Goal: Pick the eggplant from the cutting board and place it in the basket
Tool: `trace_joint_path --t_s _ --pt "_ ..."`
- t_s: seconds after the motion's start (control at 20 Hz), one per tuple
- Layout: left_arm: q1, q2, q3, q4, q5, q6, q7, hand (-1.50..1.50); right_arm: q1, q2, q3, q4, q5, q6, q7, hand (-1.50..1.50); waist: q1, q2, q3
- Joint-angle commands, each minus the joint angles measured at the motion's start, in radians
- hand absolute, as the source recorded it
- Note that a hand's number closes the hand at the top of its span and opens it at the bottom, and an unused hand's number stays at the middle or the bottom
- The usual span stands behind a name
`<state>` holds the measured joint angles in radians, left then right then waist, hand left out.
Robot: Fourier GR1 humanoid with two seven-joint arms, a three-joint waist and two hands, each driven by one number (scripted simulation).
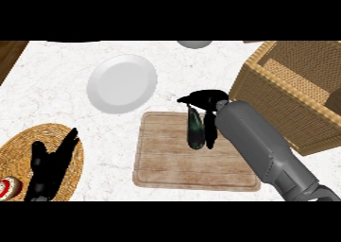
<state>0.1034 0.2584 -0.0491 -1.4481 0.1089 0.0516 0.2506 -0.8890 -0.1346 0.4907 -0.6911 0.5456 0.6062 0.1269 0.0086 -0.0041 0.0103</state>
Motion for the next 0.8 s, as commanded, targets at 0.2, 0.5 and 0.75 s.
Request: trace_joint_path --t_s 0.2,0.5,0.75 --pt "-0.073 0.004 0.047 0.122 0.02 -0.041 0.03 0.0 0.046 0.041 -0.013 0.038 0.074 -0.088 -0.048 -1.5 -0.003 0.007 -0.01" --pt "0.029 -0.017 0.006 0.012 -0.018 -0.024 0.035 0.0 0.026 0.029 0.017 0.023 0.139 -0.08 -0.14 1.5 0.002 0.005 -0.01" --pt "0.015 -0.056 -0.006 0.043 -0.055 0.009 0.014 0.0 0.009 0.033 0.027 0.091 0.214 -0.173 -0.215 1.5 0.005 0.008 -0.01"
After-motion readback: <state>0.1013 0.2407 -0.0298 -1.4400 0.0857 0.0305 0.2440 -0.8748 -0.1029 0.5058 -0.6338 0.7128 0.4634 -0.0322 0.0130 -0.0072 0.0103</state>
